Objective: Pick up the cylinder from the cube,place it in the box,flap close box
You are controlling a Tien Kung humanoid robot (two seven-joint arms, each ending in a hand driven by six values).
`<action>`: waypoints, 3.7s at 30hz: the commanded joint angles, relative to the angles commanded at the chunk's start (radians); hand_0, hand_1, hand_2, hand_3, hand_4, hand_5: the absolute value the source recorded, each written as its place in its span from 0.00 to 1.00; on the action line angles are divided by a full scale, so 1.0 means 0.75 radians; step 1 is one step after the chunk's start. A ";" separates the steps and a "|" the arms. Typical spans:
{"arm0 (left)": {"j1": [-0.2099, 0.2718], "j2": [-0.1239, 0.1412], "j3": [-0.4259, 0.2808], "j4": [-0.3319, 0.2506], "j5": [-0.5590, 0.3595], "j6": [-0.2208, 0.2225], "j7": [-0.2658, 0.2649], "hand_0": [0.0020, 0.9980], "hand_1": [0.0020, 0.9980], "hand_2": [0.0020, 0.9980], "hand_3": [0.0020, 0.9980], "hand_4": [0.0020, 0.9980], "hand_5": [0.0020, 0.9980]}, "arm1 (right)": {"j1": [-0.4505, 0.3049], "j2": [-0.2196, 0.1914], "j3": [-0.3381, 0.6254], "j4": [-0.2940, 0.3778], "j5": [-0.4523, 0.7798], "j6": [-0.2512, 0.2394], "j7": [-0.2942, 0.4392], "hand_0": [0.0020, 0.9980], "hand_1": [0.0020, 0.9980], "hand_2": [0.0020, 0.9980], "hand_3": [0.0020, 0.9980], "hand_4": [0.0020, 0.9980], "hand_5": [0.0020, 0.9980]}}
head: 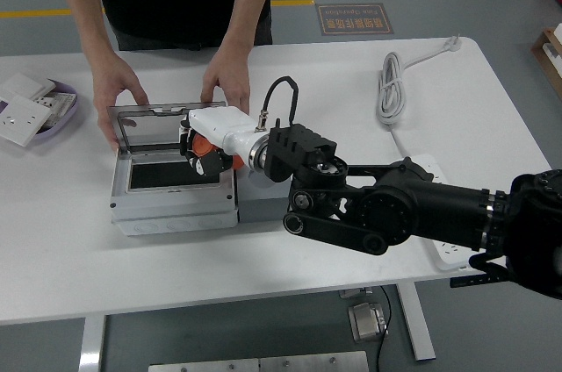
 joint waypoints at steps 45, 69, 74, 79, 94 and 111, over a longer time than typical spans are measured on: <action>-0.028 -0.002 0.047 -0.003 -0.009 0.001 -0.005 0.63 0.65 0.63 0.67 0.72 0.25 | -0.002 0.000 -0.097 -0.024 0.309 -0.050 0.223 0.88 0.80 0.83 0.86 0.87 0.44; -0.038 -0.005 0.070 -0.006 -0.008 0.001 -0.011 0.63 0.65 0.63 0.67 0.72 0.25 | 0.038 0.000 -0.195 -0.042 0.522 -0.204 0.373 0.89 0.81 0.84 0.88 0.93 0.48; -0.034 -0.010 0.061 -0.006 -0.003 0.001 -0.013 0.63 0.65 0.63 0.67 0.72 0.25 | 0.026 0.000 -0.141 -0.002 0.534 -0.208 0.378 0.89 0.81 0.84 0.88 0.93 0.48; -0.021 -0.017 0.046 -0.006 0.003 -0.001 -0.013 0.63 0.65 0.63 0.67 0.72 0.25 | 0.006 0.000 -0.035 0.111 0.554 -0.215 0.364 0.89 0.81 0.84 0.88 0.94 0.49; -0.023 -0.016 0.031 -0.005 0.010 -0.001 -0.014 0.63 0.65 0.63 0.67 0.72 0.25 | 0.201 0.000 0.048 -0.030 0.619 -0.209 0.350 0.83 0.74 0.74 0.82 0.97 0.52; -0.028 -0.017 0.018 -0.006 0.018 -0.001 -0.017 0.63 0.65 0.63 0.67 0.72 0.25 | 0.174 0.000 -0.178 -0.078 0.640 -0.194 0.363 0.81 0.73 0.72 0.80 0.96 0.53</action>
